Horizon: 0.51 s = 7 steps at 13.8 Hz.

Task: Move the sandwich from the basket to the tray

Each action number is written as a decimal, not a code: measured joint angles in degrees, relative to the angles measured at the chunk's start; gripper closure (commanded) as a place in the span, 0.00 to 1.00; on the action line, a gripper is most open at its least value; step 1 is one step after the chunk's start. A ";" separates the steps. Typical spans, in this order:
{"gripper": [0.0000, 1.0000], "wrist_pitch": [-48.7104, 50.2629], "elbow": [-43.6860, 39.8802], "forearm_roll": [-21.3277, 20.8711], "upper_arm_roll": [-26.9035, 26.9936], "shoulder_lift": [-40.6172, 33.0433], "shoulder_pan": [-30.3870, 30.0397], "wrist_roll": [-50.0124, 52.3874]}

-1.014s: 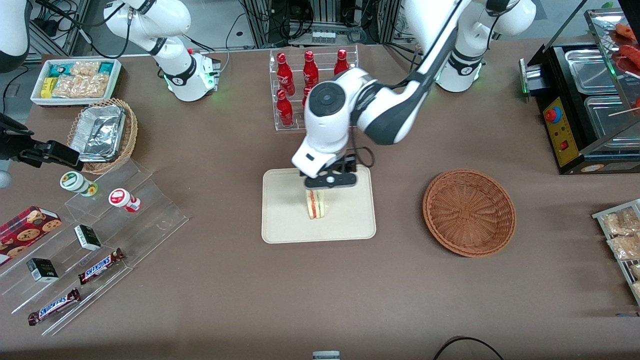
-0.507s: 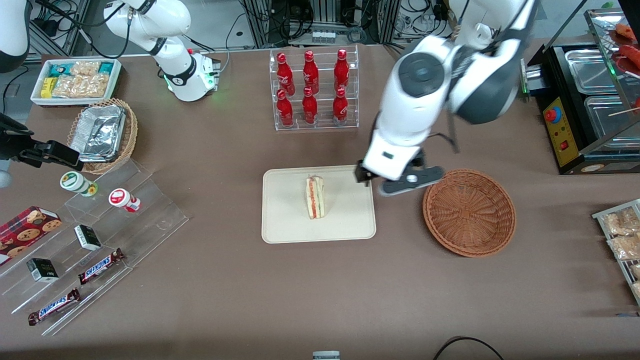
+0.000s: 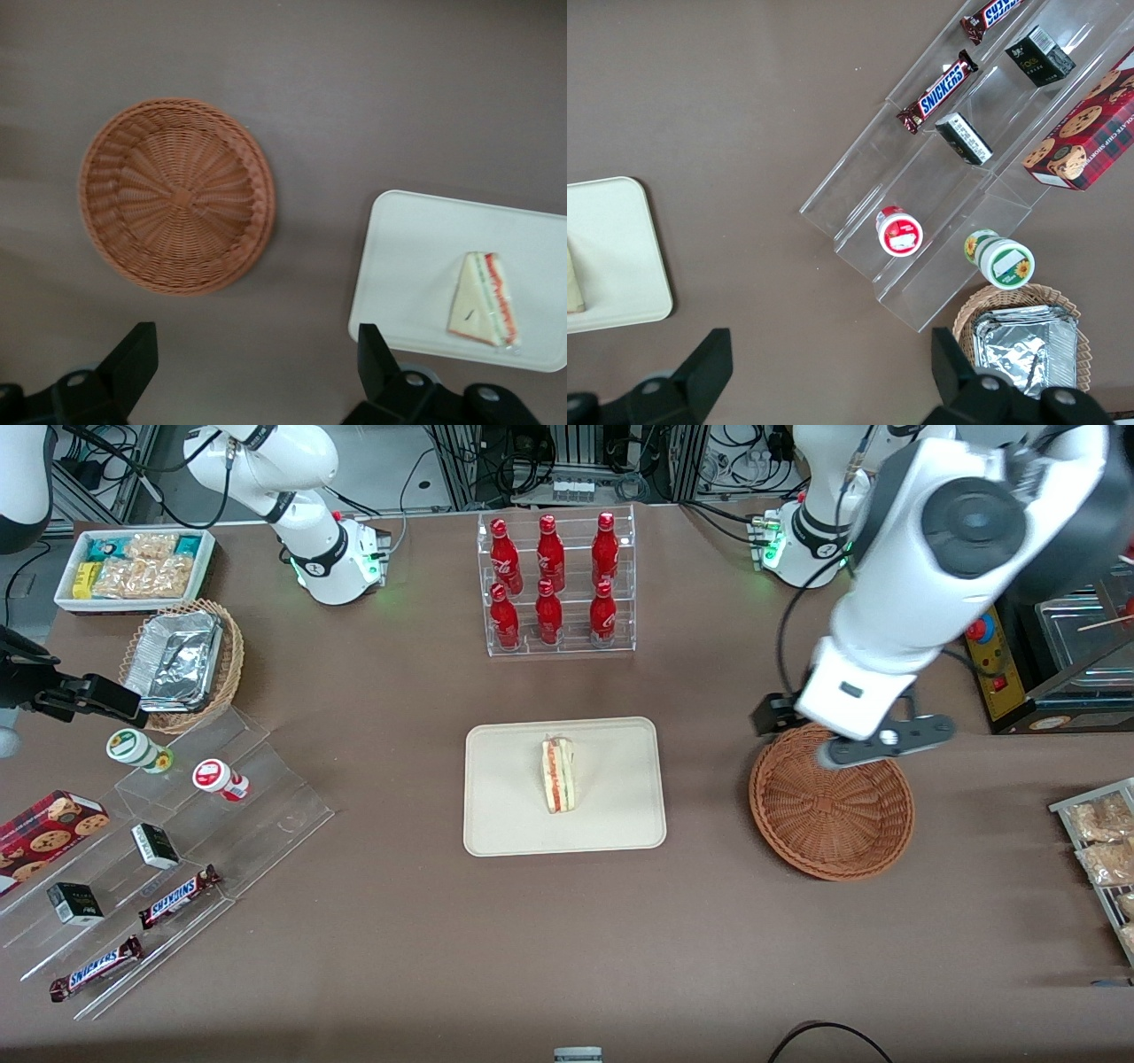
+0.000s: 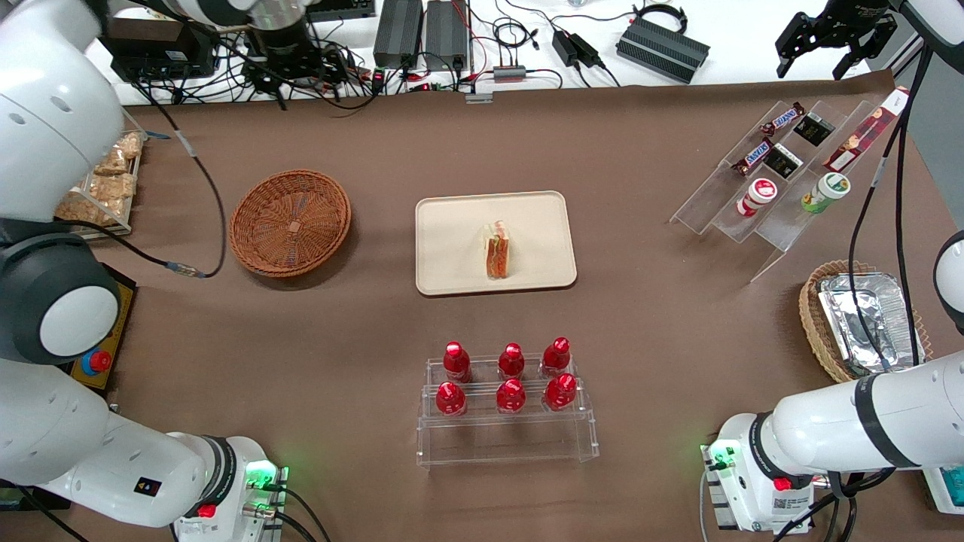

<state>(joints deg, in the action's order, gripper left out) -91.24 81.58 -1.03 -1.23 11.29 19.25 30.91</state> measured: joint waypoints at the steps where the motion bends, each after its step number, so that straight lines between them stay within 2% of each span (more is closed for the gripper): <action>1: 0.01 0.78 0.05 0.53 0.00 -0.52 -1.54 -1.81; 7: 0.01 7.70 1.82 1.65 0.05 -6.58 -12.70 -18.02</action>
<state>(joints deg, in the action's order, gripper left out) -83.54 83.40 0.61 -1.19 4.71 6.54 12.89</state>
